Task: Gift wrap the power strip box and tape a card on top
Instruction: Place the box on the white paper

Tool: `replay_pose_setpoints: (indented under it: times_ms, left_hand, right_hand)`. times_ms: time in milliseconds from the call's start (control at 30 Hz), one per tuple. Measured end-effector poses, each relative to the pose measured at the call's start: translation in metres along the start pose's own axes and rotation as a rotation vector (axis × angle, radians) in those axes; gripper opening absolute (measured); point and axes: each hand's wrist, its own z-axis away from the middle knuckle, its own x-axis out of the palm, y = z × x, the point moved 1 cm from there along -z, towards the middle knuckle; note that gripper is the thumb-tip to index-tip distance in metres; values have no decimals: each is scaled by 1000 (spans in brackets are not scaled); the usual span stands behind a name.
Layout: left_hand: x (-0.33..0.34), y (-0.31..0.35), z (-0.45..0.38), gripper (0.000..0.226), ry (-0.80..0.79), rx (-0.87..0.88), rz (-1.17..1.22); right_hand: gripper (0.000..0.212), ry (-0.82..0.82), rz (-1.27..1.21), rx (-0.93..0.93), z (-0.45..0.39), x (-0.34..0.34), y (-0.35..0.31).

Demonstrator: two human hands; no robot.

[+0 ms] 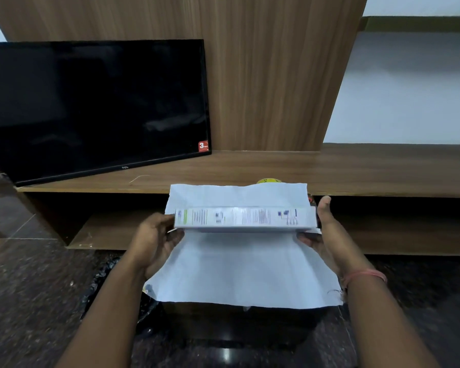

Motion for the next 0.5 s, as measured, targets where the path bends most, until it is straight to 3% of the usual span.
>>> replay_pose_setpoints:
  times_ms: [100, 200, 300, 400, 500]
  left_hand:
    - [-3, -2, 0, 36, 10, -48, -39]
    - [-4, -11, 0, 21, 87, -62, -205]
    - [-6, -22, 1, 12, 158, -95, -262]
    - [-8, -34, 0, 11, 201, -123, -317]
    - [-10, -39, -3, 11, 226, -129, -353]
  right_hand:
    - [29, -34, 104, 70, -1, -2, 7]
    - [47, 38, 173, 132, 0, -5, 16]
    - [60, -28, 475, 110, 12, 1, 19]
    - [49, -70, 707, 92, 22, 4, 19]
    - [35, -77, 765, 121, 22, 3, 20]
